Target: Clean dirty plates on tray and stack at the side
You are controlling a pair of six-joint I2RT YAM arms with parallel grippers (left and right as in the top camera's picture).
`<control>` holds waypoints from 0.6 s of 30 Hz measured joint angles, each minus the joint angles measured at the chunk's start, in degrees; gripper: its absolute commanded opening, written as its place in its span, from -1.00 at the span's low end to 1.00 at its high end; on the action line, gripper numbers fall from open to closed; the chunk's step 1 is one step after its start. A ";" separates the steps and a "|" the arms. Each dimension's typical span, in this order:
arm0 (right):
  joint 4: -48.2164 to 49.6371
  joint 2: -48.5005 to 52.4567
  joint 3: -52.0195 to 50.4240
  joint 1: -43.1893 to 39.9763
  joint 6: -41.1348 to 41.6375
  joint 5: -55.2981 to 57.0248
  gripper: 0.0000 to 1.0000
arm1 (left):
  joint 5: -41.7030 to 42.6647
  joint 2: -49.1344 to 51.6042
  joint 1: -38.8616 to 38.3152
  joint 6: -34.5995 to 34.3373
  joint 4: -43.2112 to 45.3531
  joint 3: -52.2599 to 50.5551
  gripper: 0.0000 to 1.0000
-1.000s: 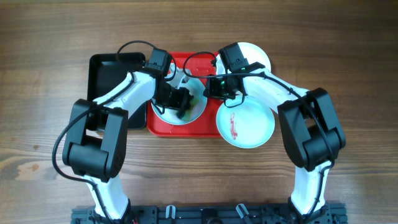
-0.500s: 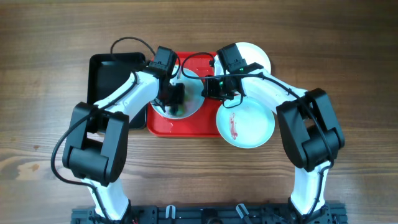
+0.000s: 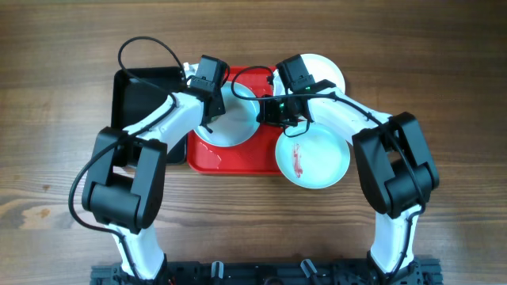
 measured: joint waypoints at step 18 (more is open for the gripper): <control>-0.31 0.00 0.00 -0.76 0.11 0.00 -0.91 | 25.66 0.74 -0.90 17.44 8.41 -0.55 -0.92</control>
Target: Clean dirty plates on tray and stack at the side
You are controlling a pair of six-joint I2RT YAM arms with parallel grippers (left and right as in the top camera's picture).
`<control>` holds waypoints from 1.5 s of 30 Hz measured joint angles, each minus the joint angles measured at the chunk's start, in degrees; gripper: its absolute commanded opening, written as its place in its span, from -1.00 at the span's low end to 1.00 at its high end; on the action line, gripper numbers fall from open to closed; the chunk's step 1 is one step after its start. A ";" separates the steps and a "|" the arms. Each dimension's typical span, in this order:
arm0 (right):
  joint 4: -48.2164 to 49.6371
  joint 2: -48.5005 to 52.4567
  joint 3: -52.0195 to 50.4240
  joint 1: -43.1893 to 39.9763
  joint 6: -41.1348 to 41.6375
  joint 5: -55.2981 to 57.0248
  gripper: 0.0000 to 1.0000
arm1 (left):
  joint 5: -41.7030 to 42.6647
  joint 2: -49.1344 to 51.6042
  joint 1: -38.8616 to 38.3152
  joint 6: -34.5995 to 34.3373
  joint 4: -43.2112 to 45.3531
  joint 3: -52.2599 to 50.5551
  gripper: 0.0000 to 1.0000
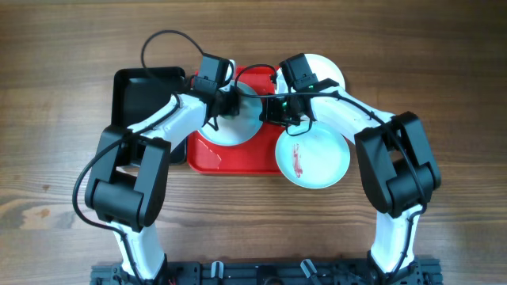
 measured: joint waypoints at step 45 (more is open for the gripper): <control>-2.16 0.00 0.00 0.74 -1.84 -0.66 -0.88 | -16.48 -5.20 1.14 -16.50 -39.34 25.22 -0.92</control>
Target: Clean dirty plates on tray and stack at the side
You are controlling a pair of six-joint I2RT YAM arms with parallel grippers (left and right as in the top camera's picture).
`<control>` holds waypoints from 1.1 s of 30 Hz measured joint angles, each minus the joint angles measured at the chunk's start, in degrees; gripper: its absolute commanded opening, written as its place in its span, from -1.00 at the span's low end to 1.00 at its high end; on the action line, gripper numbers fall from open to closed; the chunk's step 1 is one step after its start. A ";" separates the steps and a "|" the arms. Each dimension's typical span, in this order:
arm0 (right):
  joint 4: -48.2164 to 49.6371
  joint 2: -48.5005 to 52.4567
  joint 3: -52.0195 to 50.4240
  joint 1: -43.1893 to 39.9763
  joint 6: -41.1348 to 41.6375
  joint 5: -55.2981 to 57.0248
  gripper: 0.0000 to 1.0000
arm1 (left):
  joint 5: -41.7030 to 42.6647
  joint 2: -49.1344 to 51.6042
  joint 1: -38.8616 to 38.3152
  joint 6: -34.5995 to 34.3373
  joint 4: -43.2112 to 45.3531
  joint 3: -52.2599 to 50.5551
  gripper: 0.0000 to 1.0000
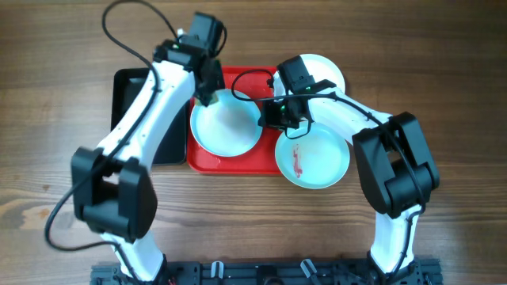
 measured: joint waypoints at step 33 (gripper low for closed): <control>-13.27 -9.16 0.44 2.60 -0.11 18.08 -0.91 | 8.39 -2.51 18.58 5.84 -9.84 1.27 -0.92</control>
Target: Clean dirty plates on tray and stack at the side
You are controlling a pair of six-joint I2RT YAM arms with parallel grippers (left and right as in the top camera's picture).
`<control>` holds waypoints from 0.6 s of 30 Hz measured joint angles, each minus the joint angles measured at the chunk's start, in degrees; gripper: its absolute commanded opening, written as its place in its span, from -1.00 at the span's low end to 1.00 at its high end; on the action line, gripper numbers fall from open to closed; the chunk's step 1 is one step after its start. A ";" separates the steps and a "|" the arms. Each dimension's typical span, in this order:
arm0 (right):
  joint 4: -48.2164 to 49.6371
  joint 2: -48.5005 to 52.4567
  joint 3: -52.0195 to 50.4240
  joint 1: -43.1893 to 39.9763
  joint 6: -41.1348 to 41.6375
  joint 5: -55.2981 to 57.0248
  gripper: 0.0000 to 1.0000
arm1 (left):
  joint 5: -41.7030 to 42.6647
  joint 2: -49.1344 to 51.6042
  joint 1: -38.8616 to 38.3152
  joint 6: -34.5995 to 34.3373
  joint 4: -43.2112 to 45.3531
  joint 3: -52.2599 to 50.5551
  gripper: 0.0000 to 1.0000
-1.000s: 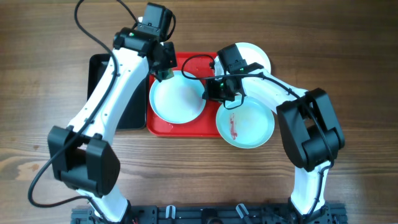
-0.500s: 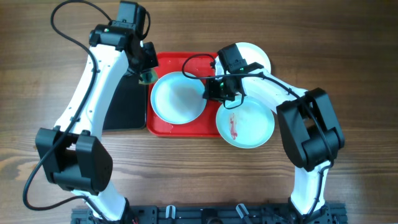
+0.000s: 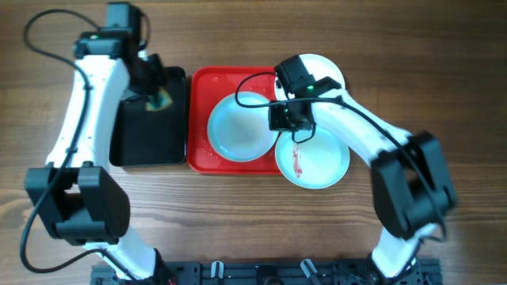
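Observation:
A red tray (image 3: 238,79) sits mid-table with a pale, clean-looking plate (image 3: 240,127) on it. My right gripper (image 3: 287,117) is at that plate's right rim and appears shut on it. A dirty plate (image 3: 313,158) with a red smear lies at the tray's right edge, just in front of the right gripper. Another white plate (image 3: 326,70) shows behind the right arm. My left gripper (image 3: 154,89) is over the black tray (image 3: 146,134), shut on a yellow-green sponge (image 3: 163,100).
The black tray lies directly left of the red tray, their edges touching. The wooden table (image 3: 444,95) extends around both. Cables loop from both arms above the trays.
My left gripper has left the red tray's back left corner and is now over the black tray with the sponge. The plate on the red tray sits a little further right.
First my left gripper was down on the pale plate on the red tray while the right gripper stayed at its right rim. Then it stood at the plate's back edge. Now it is over the black tray, and the plate shows no smear.

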 measured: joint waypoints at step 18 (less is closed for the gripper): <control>0.15 -10.34 1.03 16.35 -2.99 46.97 -0.91 | 0.00 0.00 6.64 0.02 -1.22 0.00 -0.92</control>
